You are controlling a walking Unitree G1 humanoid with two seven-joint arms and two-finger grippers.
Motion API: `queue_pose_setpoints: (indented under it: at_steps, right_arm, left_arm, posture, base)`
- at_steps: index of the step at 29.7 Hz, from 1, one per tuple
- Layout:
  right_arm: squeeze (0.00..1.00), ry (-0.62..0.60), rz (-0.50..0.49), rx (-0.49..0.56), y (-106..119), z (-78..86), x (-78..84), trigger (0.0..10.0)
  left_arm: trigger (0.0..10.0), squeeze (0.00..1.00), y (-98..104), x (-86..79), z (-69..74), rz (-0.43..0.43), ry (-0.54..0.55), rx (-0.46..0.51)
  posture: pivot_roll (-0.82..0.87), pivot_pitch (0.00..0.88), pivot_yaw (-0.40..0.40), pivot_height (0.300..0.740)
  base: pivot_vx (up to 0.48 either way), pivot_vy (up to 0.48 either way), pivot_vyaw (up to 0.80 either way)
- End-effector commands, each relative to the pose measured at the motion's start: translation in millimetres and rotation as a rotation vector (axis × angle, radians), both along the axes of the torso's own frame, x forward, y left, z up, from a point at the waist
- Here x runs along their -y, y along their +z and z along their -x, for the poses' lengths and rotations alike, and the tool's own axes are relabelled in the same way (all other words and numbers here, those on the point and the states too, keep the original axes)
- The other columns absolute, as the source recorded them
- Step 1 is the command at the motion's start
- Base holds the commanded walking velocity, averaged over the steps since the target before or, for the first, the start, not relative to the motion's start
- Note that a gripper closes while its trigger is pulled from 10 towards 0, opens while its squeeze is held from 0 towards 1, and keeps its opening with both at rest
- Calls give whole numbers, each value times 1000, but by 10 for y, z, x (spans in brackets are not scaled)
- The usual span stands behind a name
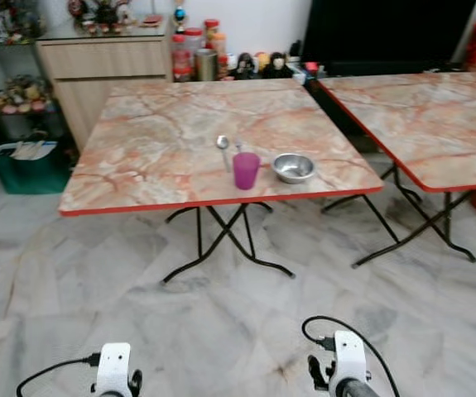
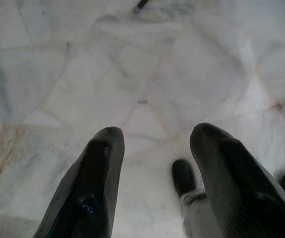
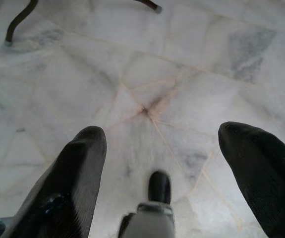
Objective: Setting the table
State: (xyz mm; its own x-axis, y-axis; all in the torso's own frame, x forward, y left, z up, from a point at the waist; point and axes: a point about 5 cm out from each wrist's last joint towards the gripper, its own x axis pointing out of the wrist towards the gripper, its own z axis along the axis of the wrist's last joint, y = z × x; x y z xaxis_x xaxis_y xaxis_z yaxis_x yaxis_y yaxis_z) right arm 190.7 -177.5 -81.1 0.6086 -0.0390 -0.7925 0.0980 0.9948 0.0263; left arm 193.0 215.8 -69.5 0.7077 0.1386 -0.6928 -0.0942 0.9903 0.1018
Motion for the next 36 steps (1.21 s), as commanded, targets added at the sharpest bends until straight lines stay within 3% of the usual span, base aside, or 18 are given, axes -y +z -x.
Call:
queue_pose_setpoints:
  at_steps: [1,20,36]
  right_arm:
    - [0,6,-3,35,55,-103,-7,10000]
    - [0,40,15,40,56,-100,-14,10000]
    - [0,68,33,37,53,-93,-9,10000]
  left_arm:
    - [10000,0,-41,-2,70,8,18,-28]
    - [10000,0,-45,12,73,9,12,-29]
    - [10000,0,-55,33,82,13,10,-34]
  posture:
    - [-13,0,-3,740]
    - [-13,0,-3,740]
    - [-14,0,-5,740]
  base:
    - [289,0,0]
    - [290,0,0]
    - [308,0,233]
